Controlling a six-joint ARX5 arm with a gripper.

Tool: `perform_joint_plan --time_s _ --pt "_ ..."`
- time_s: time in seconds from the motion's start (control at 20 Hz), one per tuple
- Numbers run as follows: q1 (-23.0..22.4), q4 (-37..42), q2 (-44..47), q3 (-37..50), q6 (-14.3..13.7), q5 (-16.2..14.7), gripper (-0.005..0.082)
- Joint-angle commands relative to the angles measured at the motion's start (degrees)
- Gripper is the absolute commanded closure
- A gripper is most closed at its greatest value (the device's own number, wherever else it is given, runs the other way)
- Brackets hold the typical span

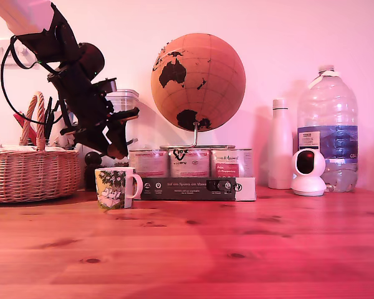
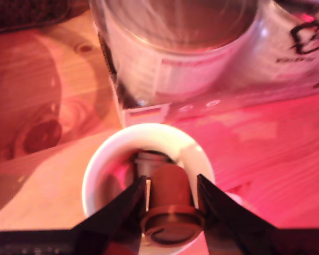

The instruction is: Pick up the coffee capsules on the table and drop them inside the coffee cup

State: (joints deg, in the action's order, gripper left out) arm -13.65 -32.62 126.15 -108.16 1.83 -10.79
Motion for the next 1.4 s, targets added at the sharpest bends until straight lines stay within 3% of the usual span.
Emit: perform_joint_plan --time_s 0.0,0.1,0.3,0.7,0.85,1.05,1.35 --pt "0.26 -0.48 2.03 -0.42 -0.42 0.39 0.0521" --pt "0.26 -0.57 2.03 -0.44 -0.42 0.85 0.0412" --pt "0.26 0.59 2.03 -0.44 -0.77 0.81 0.0112" --pt "0.26 0.9 1.99 -0.46 -0.77 0.74 0.0108" --pt "0.0 -1.4 1.99 -1.53 -0.79 0.55 0.025" --pt "-0.24 -3.91 0.61 -2.8 -0.85 0.59 0.0704" --pt "-0.22 -5.4 -4.59 -2.82 -2.21 0.79 0.0787"
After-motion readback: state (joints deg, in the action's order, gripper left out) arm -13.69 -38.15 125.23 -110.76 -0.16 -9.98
